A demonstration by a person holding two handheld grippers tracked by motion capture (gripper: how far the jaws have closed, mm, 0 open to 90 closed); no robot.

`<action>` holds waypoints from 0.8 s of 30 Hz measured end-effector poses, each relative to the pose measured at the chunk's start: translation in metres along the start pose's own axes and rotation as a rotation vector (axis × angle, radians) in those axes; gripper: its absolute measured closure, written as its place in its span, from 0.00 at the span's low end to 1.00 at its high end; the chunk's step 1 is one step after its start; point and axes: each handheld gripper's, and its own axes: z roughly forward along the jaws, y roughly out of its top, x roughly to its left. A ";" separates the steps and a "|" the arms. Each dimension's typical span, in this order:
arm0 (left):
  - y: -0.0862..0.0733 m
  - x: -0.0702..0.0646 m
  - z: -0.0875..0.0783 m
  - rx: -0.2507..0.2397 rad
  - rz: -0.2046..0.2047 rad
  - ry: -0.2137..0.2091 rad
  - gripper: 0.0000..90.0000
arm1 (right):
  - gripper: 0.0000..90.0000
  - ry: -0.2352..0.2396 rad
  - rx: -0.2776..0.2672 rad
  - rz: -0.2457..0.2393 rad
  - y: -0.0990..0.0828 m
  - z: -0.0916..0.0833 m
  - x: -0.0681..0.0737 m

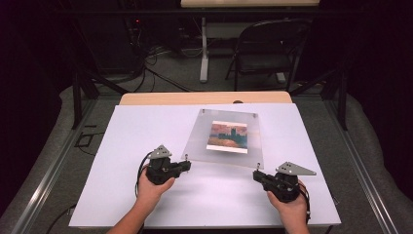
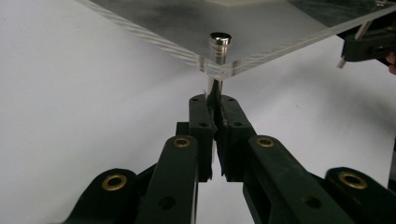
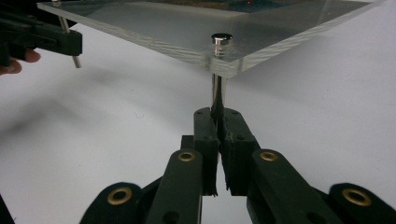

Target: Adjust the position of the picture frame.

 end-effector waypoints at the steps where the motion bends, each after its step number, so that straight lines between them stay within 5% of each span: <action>1: -0.002 -0.001 -0.002 0.002 -0.004 0.003 0.95 | 0.95 0.000 0.001 -0.002 0.001 0.002 -0.001; 13: -0.014 0.015 -0.019 -0.026 -0.043 0.059 0.95 | 0.95 0.042 0.031 -0.025 0.014 0.034 0.008; 24: -0.003 0.034 -0.015 -0.063 -0.092 0.091 0.95 | 0.95 0.032 0.014 0.000 0.032 0.057 0.002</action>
